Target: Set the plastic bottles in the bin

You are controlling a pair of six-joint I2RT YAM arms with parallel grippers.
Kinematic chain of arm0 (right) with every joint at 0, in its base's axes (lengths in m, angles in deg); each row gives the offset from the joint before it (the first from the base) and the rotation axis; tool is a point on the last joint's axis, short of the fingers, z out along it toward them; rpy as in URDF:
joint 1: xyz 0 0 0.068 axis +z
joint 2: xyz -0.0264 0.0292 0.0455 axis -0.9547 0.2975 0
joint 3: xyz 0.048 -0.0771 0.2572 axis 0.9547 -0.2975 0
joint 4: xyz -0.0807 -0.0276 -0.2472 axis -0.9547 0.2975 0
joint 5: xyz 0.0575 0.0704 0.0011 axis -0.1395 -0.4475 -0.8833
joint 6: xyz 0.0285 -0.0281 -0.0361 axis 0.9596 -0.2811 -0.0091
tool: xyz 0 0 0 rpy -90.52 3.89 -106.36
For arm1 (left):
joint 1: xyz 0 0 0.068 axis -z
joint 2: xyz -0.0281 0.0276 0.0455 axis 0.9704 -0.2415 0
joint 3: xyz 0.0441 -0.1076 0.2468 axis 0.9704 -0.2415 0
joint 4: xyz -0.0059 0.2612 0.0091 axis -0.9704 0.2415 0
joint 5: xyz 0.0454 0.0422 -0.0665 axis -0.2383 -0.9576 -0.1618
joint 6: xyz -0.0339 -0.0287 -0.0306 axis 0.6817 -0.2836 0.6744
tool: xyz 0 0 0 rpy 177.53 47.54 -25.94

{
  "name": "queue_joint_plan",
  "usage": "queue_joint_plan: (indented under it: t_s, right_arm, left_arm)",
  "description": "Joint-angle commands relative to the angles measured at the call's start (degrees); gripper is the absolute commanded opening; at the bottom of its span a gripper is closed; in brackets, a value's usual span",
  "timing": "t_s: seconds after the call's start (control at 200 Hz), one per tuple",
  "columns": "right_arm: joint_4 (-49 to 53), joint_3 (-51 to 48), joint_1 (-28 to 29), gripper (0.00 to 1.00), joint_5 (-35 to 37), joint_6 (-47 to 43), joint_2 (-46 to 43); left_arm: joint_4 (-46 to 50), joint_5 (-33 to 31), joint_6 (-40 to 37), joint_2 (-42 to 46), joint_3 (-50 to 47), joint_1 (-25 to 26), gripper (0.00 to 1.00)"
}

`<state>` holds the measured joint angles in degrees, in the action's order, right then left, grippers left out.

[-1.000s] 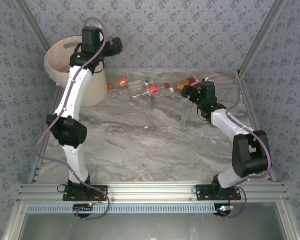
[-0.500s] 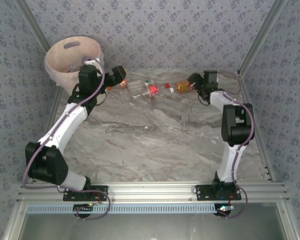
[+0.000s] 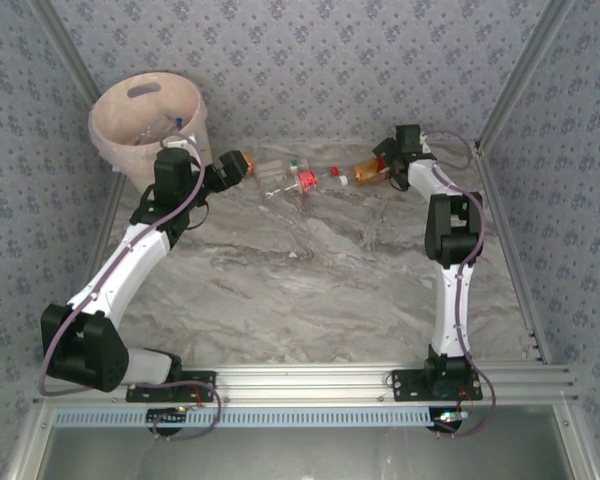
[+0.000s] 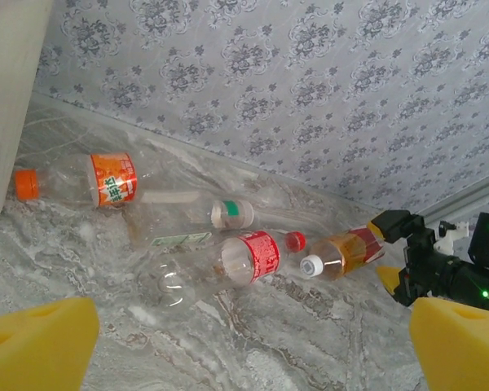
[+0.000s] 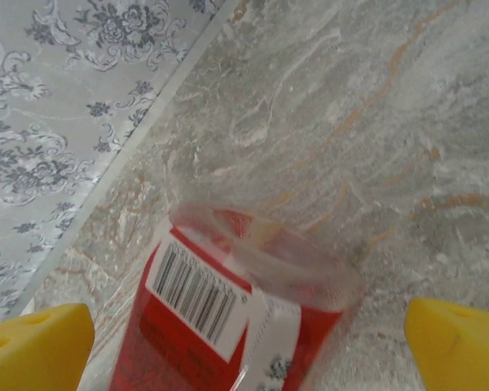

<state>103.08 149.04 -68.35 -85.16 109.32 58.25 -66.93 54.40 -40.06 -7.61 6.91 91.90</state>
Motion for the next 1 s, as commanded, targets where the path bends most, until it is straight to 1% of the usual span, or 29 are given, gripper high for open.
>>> queue_joint_plan:
  t_s: [0.0, 0.105, 0.25, 0.38, 0.46, 0.605, 0.68, 0.749, 0.874, 0.994]
  right_arm:
    - [8.42, 7.49, 0.58, 1.0, 2.59, -3.17, 4.13]
    - [12.63, 13.23, 0.85, 1.0, 2.73, -4.7, 7.94]
    - [15.17, 18.51, 1.06, 1.0, 2.12, -5.78, 11.09]
    - [16.52, 19.3, 1.36, 0.99, 2.45, -6.33, 11.41]
    - [16.31, 19.3, 1.38, 0.96, 1.99, -7.11, 11.35]
    - [15.16, 18.38, 1.64, 0.84, -0.1, -8.13, 10.83]
    - [14.13, 16.58, 1.8, 0.78, -0.86, -8.32, 9.61]
    - [11.39, 12.97, 1.81, 0.71, -1.8, -8.62, 7.36]
    - [2.92, 2.75, 1.73, 0.58, -4.88, -9.29, 1.17]
    - [-4.76, -7.93, 1.73, 0.52, -6.46, -9.54, -5.79]
  left_arm:
    - [0.22, -1.27, -1.15, 0.73, -0.51, 0.2, 0.98]
    - [0.13, -0.72, -0.94, -0.12, -0.5, 0.2, 0.98]
    - [0.04, -0.51, -1.01, -1.12, -0.4, 0.2, 0.98]
    - [-0.05, -0.07, -1.01, -1.89, -0.16, 0.2, 0.98]
    - [-0.04, 0.36, -1.01, -2.33, 0.09, 0.2, 0.98]
    - [-0.02, 0.59, -0.99, -2.66, 0.08, 0.21, 0.98]
    - [-0.04, 0.84, -0.84, -2.55, -0.02, 0.2, 0.98]
    - [-0.05, 1.21, -0.85, -2.45, -0.13, 0.2, 0.98]
    - [-0.14, 2.34, -0.55, -2.68, -0.46, 0.21, 0.98]
    - [-0.29, 4.13, 0.15, -3.14, -0.75, 0.2, 0.98]
